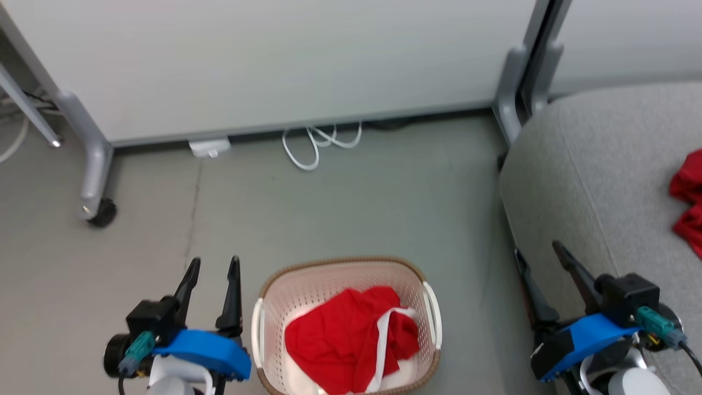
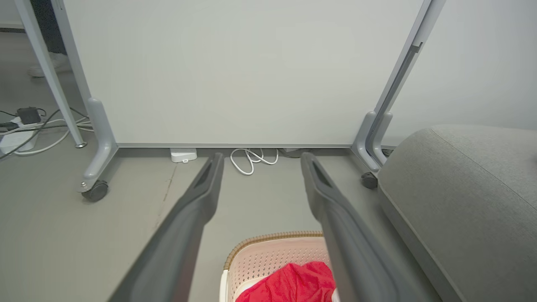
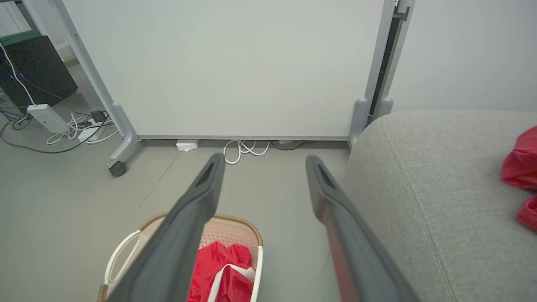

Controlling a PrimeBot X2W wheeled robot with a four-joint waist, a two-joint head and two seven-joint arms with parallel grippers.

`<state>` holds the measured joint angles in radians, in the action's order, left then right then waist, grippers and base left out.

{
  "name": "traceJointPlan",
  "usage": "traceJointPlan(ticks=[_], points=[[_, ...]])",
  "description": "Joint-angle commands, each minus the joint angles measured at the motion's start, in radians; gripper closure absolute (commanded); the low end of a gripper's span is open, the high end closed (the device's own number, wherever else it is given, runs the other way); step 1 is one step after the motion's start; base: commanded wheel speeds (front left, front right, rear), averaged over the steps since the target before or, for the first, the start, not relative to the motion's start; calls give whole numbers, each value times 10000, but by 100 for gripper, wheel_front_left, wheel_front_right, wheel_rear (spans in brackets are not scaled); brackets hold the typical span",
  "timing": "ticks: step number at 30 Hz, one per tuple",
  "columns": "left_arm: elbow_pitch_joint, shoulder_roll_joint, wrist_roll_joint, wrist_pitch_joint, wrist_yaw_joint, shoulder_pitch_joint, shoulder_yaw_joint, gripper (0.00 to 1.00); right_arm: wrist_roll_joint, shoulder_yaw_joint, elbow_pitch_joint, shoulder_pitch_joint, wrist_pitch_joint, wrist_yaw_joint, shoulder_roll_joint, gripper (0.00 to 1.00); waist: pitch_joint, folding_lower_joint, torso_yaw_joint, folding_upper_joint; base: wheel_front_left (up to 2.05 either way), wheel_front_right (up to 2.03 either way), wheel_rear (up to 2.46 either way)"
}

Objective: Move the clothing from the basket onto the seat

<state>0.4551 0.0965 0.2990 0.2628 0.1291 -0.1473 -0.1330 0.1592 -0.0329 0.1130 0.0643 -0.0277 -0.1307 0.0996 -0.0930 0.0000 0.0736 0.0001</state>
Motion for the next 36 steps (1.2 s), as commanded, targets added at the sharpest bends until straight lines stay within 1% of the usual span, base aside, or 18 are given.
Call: traceJointPlan(ticks=[1, 10, 18, 21, 24, 30, 36], points=[[63, -28, 41, 31, 15, -353, -94, 0, -77, -58, -77, 292, -41, -1, 111, 0, -901, 0, -431, -1, 0, 0, 0], [850, -177, 186, 31, 16, -1818, -812, 0, -137, -409, -267, 1228, -209, -1, 217, 0, -2977, 0, -1217, -1, 0, 0, 0], [2215, 56, 38, 31, 16, -3236, -2187, 0, -194, -652, -474, 1818, -343, -1, 254, 0, -4304, 0, -1727, -1, 0, 0, 0], [2886, 242, 36, 29, 16, -3779, -3052, 0, -190, -749, -507, 1972, -431, -1, 202, 0, -4698, 0, -1911, -1, 0, 0, 0], [3609, 478, -33, 24, 16, -4371, -4241, 0, -219, -852, -517, 2112, -506, -1, 132, 0, -5071, 0, -2125, -1, 0, 0, 0], [4682, 855, 354, -342, 11, -5560, -6378, 0, -192, -1125, -533, 2492, -685, -1, -13, 0, -5874, 0, -2650, -1, 0, 0, 0], [5400, 1222, 888, -691, 11, -6551, -7939, 0, -76, -1365, -404, 2745, -957, -1, -220, 0, -6558, 0, -3215, -1, 0, 0, 0]])
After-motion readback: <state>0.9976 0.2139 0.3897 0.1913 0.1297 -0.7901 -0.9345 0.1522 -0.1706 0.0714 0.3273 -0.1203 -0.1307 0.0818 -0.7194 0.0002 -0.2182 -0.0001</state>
